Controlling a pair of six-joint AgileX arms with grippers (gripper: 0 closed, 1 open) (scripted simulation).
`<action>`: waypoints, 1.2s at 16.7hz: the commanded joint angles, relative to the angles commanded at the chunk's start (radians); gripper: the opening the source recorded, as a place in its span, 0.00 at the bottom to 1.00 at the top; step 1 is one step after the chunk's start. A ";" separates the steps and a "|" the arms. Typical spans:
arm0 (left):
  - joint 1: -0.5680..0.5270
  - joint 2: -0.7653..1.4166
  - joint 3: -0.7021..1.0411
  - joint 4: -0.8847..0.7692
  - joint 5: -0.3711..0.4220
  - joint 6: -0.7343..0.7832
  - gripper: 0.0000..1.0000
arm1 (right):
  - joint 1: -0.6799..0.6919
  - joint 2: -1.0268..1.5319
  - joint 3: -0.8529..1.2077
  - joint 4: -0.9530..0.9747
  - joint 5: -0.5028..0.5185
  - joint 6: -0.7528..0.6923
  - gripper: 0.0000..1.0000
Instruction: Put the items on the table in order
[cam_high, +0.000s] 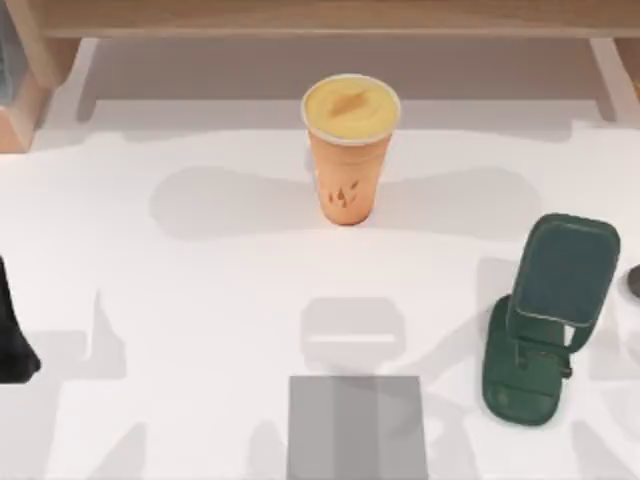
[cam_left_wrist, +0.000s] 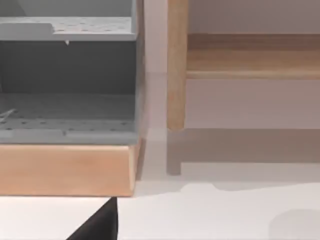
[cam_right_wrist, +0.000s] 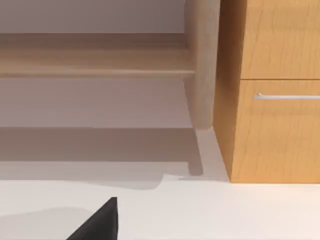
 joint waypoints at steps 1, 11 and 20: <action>0.000 0.000 0.000 0.000 0.000 0.000 1.00 | 0.000 0.000 0.000 0.000 0.000 0.000 1.00; 0.000 0.000 0.000 0.000 0.000 0.000 1.00 | -0.016 0.473 0.410 -0.308 -0.001 -0.410 1.00; 0.000 0.000 0.000 0.000 0.000 0.000 1.00 | -0.042 1.434 1.073 -0.845 0.003 -1.103 1.00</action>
